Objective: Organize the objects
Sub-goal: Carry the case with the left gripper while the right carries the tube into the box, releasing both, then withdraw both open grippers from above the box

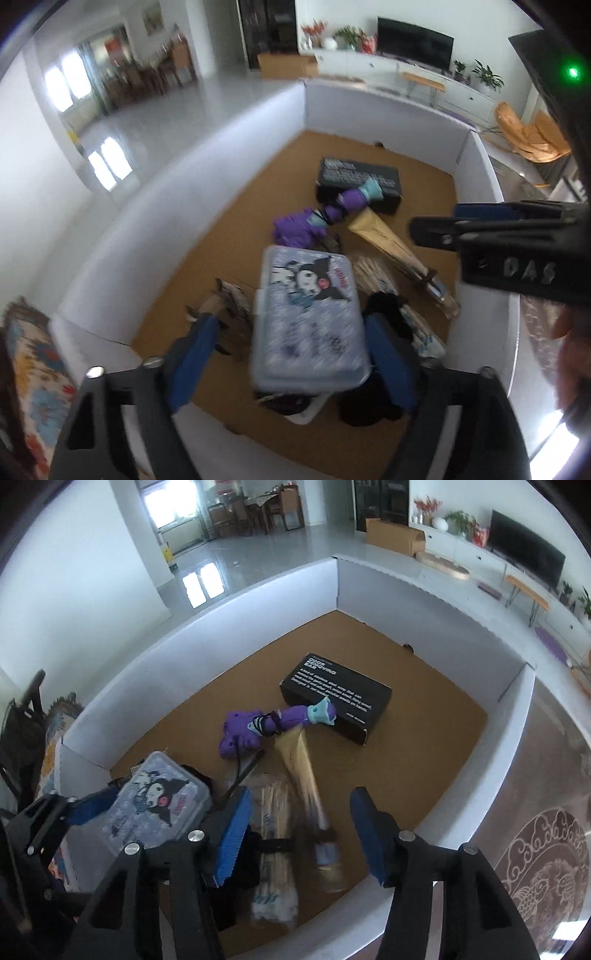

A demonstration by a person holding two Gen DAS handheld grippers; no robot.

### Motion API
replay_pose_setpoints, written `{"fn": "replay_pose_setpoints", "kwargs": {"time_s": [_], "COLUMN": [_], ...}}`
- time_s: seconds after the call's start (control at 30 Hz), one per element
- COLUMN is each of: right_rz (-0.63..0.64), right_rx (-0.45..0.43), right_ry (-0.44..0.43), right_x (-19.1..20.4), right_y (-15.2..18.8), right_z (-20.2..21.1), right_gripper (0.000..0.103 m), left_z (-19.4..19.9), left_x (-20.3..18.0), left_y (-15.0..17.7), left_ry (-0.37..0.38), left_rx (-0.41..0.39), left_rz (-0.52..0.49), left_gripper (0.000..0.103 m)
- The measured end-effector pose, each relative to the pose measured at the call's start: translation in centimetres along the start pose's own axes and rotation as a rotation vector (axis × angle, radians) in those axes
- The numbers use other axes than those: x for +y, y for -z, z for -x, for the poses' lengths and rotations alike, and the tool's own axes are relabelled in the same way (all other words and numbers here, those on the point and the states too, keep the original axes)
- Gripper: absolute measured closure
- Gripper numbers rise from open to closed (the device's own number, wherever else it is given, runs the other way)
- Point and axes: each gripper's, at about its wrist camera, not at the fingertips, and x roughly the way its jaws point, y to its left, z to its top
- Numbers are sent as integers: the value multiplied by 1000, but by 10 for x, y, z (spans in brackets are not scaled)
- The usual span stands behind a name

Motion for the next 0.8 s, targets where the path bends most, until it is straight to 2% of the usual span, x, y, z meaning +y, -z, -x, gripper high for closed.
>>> {"fn": "replay_pose_setpoints", "kwargs": {"time_s": [0.03,0.1,0.13,0.17,0.27,0.33,0.37,0.47,0.5,0.6,0.73,0.8], "right_rz": [-9,-18,-18,-17,-4,12,20,38,39,39,46,47], "right_rx": [-13,-43,-54,-61,-63,-63,-63,-56,-52,-58,-56,-57], "right_ry": [-1,16,24,30,34,37,38,56,62,75,77,72], "right_x": [-3,-11,-14,-17,-22,-23,-23,-24,-25,-25,-22,-19], "right_y": [1,4,4,4,8,13,14,20,21,25,22,21], "right_z": [5,22,31,40,62,76,80,89,90,95,96,97], "right_gripper": [42,29,27,25,23,18,15,15,15,15,15,15], "left_z": [6,16,24,29,40,40,40,41,42,53,67,71], "left_x": [0,2,1,1,-3,-10,-13,-15,-12,-3,5,8], "left_y": [0,-1,0,0,3,-1,-1,4,4,6,4,2], "left_ry": [-32,-81,-106,-122,-171,-228,-234,-160,-109,-36,26,29], "left_rx": [-40,-95,-106,-105,-93,-72,-68,-53,-43,-62,-94,-111], "left_rz": [5,31,46,53,47,13,-7,-5,16,73,113,127], "left_gripper": [11,10,6,2,1,1,1,1,1,1,1,1]}}
